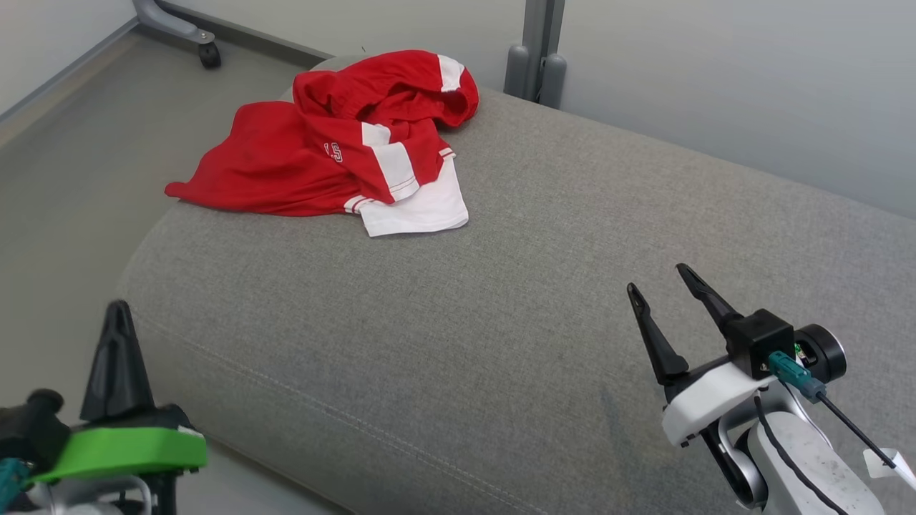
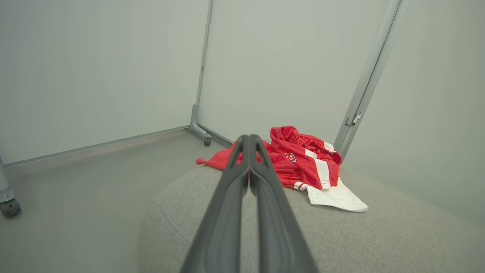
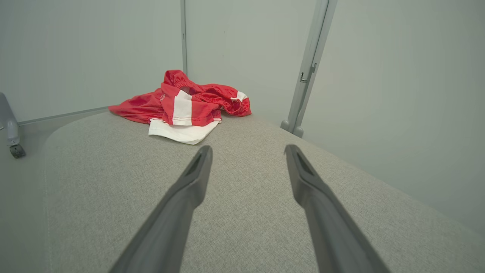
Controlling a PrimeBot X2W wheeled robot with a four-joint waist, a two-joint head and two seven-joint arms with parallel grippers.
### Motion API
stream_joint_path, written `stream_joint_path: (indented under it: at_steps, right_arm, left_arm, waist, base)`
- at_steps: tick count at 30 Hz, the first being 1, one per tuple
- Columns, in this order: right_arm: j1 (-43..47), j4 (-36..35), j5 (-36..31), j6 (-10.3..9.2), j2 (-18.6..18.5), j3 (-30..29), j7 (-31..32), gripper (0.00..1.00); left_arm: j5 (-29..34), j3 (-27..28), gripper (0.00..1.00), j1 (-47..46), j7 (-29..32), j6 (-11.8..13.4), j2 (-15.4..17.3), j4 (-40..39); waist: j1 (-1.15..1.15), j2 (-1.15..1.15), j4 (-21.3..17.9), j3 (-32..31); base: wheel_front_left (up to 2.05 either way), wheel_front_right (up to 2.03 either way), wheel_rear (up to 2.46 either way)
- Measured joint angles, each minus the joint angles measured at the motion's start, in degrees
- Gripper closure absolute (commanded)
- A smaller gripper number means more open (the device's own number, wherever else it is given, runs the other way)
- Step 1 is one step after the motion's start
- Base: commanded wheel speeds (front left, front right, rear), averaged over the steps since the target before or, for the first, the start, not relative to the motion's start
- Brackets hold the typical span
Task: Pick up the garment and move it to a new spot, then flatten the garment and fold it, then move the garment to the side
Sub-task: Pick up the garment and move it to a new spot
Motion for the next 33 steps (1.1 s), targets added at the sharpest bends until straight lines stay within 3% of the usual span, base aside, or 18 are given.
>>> stream_joint_path:
  at_steps: [2, 3, 4, 5, 14, 19, 27, 33]
  right_arm:
    - [-0.01, -0.45, -0.02, 0.00, -0.18, 0.09, 0.00, 0.00]
    - [-0.03, -0.73, -0.08, 0.01, -0.15, 0.19, 0.00, 0.00]
    - [-0.09, -1.05, -0.37, 0.01, -0.15, 0.35, 0.00, 0.00]
    - [-0.15, -1.35, -0.70, 0.01, -0.15, 0.38, 0.00, 0.00]
    - [-2.82, -2.70, -2.19, 0.07, -1.99, 0.49, 0.00, 0.00]
    - [-5.98, -3.63, -2.94, 0.24, -3.03, 0.34, -0.08, 0.00]
    - [-8.11, -4.72, -3.44, 0.29, -3.49, 0.16, -0.08, 0.00]
    - [-8.55, -5.25, -3.50, 0.56, -3.93, 0.01, -0.09, 0.00]
  left_arm:
    - [-1.88, 1.49, 1.00, -2.05, 0.29, -0.80, 0.18, -0.66]
    - [-3.63, 2.46, 0.87, -2.91, 0.85, -1.16, 0.24, -1.02]
    - [-4.65, 3.26, 0.58, -3.56, 1.08, -1.20, 0.65, -1.20]
    - [-4.67, 3.80, 0.02, -4.09, 1.47, -1.38, 1.62, -1.27]
    - [-10.03, 8.13, 0.00, -12.26, 7.24, -2.70, 5.14, -0.55]
    - [-18.83, 10.70, 0.00, -19.85, 13.04, -3.44, 6.13, 2.26]
    - [-28.09, 13.90, 0.00, -28.36, 22.09, -3.28, 7.66, 7.49]
    - [-32.94, 14.13, 0.00, -33.28, 29.95, -1.49, 9.66, 11.47]
  waist:
    - [0.00, 0.00, -0.01, 0.79]
    - [0.00, 0.00, -0.07, 1.24]
    - [0.00, 0.00, -0.18, 1.70]
    - [0.00, 0.00, -0.33, 2.20]
    - [0.00, 0.00, -2.51, 6.70]
    - [0.00, 0.00, -5.38, 9.74]
    - [0.00, 0.00, -10.06, 12.96]
    - [0.00, 0.00, -13.48, 15.30]
  base:
    - [0.00, 0.00, 0.00]
    - [0.00, 0.00, 0.00]
    - [0.00, 0.00, 0.00]
    - [0.00, 0.00, 0.00]
    - [0.00, 0.00, 0.00]
    - [0.00, 0.00, 0.00]
    - [0.00, 0.00, 0.00]
    - [0.00, 0.00, 0.00]
